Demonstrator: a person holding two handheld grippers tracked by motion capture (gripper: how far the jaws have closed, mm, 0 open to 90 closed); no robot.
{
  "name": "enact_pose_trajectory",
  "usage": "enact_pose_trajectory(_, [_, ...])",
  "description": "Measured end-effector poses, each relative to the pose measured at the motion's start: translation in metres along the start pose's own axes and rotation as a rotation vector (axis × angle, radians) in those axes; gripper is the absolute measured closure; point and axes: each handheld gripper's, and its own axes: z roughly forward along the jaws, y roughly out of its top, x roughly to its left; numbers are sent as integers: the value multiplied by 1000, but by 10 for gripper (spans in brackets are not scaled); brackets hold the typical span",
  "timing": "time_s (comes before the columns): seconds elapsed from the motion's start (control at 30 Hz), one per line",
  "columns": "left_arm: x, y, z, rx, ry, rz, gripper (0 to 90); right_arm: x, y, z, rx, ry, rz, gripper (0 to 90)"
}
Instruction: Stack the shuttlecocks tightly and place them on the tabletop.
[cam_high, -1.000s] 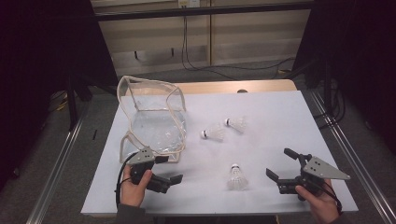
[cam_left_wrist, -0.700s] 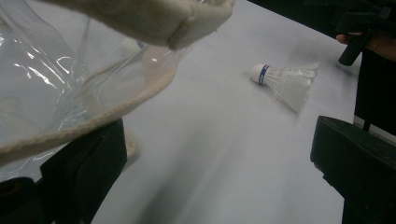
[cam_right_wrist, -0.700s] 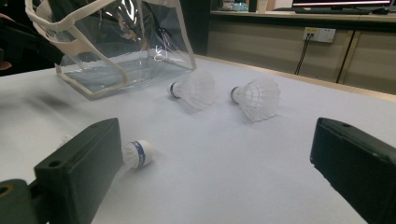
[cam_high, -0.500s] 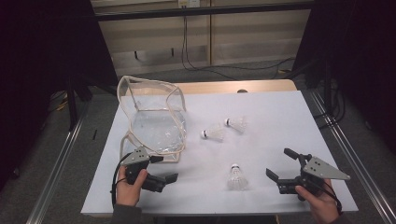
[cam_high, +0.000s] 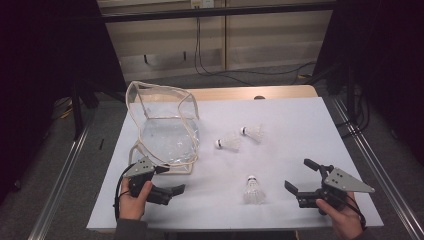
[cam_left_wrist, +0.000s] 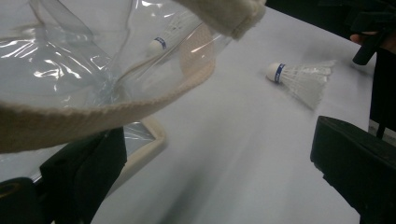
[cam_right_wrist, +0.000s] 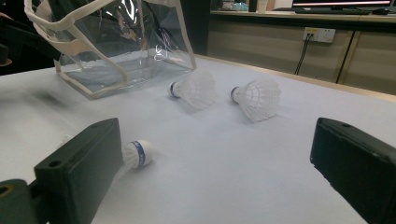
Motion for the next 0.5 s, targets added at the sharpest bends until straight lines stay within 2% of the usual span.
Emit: enact_pose_trajectory(0.5, [8, -3, -6, -15, 21, -8, 38, 0, 0, 0, 0, -2, -3, 16])
